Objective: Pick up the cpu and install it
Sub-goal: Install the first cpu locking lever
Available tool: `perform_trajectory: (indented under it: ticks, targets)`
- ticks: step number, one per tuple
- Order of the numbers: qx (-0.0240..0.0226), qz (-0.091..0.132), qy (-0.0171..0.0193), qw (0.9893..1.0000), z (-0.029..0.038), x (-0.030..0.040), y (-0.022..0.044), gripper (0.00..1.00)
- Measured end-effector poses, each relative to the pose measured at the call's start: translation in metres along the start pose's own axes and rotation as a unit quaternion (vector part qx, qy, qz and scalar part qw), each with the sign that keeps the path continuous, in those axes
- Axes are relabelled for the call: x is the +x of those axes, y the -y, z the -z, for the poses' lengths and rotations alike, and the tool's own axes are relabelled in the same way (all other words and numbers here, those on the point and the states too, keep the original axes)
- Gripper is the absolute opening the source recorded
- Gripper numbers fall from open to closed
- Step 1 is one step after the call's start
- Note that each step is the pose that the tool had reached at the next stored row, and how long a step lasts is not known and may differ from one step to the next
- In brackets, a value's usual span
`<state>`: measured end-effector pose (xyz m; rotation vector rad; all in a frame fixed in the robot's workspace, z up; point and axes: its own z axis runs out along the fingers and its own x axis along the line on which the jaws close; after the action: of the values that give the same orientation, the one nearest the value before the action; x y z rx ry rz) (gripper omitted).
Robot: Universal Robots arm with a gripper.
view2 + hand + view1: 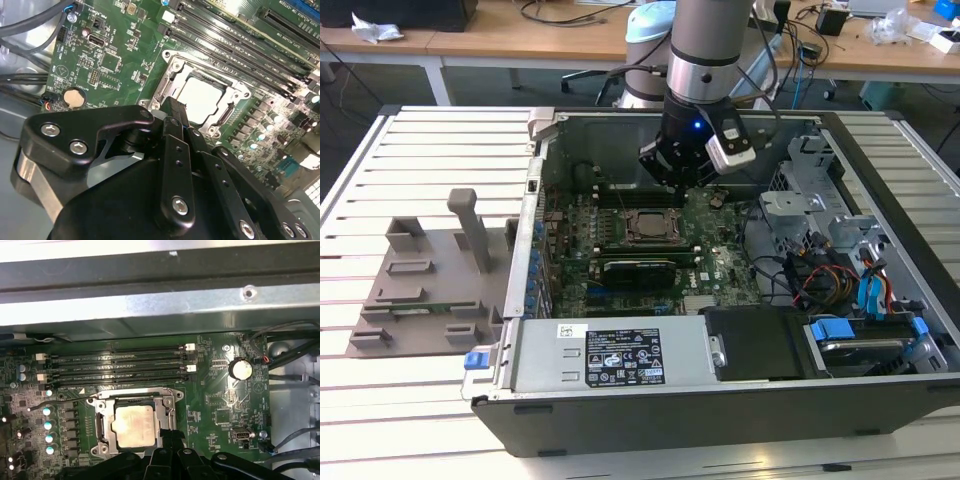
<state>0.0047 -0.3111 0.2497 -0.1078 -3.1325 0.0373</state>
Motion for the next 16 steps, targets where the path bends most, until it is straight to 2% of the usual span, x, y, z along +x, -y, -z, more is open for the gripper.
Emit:
perform_trajectory:
  ticks: [8,16]
  targets:
    - [0.0002,0.024,0.0006,0.9997,0.0000,0.0000,0.0000,0.11]
    - [0.0003,0.051,0.0012,0.9987,0.0000,0.0000,0.0000,0.11]
